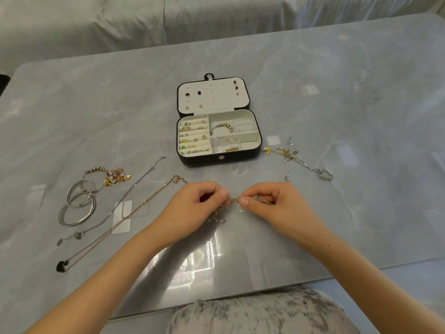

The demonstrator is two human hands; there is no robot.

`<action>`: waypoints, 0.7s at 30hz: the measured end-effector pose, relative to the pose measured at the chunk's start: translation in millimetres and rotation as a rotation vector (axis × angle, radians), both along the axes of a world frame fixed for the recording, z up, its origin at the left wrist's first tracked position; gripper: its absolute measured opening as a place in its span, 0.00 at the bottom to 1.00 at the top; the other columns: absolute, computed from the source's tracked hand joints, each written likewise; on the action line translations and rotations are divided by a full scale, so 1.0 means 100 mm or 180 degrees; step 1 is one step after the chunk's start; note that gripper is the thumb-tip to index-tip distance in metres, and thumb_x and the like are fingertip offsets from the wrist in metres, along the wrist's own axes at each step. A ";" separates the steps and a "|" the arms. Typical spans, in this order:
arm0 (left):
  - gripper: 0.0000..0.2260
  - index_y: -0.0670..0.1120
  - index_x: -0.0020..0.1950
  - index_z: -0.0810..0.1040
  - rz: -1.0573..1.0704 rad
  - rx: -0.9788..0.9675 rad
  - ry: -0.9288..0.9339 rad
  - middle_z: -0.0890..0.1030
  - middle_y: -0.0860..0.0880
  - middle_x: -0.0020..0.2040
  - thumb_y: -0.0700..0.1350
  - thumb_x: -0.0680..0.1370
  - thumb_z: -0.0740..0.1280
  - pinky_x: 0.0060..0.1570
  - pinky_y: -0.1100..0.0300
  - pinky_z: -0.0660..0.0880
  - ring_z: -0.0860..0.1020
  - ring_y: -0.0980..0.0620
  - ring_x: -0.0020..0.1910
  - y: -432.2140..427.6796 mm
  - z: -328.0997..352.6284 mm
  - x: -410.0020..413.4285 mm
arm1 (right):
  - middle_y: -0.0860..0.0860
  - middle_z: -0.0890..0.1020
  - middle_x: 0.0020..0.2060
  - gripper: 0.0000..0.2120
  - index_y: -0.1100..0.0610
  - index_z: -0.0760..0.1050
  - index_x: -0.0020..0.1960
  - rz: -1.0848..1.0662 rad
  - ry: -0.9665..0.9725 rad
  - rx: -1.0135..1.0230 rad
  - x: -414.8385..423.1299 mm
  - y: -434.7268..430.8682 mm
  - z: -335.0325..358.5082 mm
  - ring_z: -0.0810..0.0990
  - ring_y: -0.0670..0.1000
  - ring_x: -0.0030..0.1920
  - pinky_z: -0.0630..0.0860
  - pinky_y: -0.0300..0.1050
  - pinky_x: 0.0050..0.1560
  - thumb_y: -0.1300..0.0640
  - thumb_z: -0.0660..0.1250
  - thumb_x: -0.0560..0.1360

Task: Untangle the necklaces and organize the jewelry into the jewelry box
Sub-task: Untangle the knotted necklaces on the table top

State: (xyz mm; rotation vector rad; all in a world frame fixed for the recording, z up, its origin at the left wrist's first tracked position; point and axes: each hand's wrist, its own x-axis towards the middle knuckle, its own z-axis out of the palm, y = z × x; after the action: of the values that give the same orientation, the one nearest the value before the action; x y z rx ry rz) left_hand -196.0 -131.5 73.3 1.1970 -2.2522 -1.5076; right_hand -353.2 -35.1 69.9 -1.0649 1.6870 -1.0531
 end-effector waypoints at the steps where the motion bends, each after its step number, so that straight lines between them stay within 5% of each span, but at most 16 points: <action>1: 0.12 0.47 0.42 0.82 0.0090 0.0114 0.0040 0.81 0.51 0.35 0.49 0.79 0.62 0.38 0.64 0.72 0.76 0.55 0.35 0.00 0.00 0.00 | 0.44 0.68 0.22 0.04 0.54 0.83 0.42 0.0004 0.0026 -0.0032 0.00 0.00 0.00 0.64 0.41 0.26 0.60 0.28 0.28 0.56 0.70 0.73; 4: 0.12 0.46 0.42 0.83 0.0362 0.0536 0.0159 0.74 0.55 0.27 0.47 0.79 0.62 0.33 0.70 0.67 0.71 0.60 0.30 0.00 0.03 -0.02 | 0.50 0.64 0.25 0.04 0.55 0.83 0.42 0.0078 0.0038 -0.0104 0.01 0.01 0.01 0.61 0.43 0.27 0.59 0.30 0.28 0.56 0.70 0.73; 14: 0.13 0.40 0.44 0.79 0.0671 0.0990 0.0419 0.83 0.49 0.35 0.45 0.80 0.59 0.30 0.69 0.70 0.75 0.57 0.29 0.03 0.10 -0.07 | 0.63 0.76 0.32 0.03 0.54 0.83 0.41 0.0170 -0.0220 -0.0330 -0.05 0.10 0.19 0.71 0.48 0.32 0.71 0.38 0.35 0.59 0.70 0.72; 21: 0.15 0.37 0.44 0.78 0.0620 0.0875 0.0457 0.84 0.47 0.38 0.46 0.80 0.59 0.37 0.67 0.76 0.80 0.55 0.35 0.03 0.06 -0.10 | 0.51 0.74 0.23 0.05 0.58 0.81 0.42 -0.0071 -0.0153 -0.0087 -0.08 0.16 0.13 0.72 0.44 0.27 0.70 0.36 0.34 0.59 0.68 0.74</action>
State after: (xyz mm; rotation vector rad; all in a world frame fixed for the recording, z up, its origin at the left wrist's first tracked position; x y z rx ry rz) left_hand -206.2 -128.1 79.6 1.2887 -1.8241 -1.8010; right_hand -361.1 -19.5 83.1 -1.0323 1.6538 -1.1104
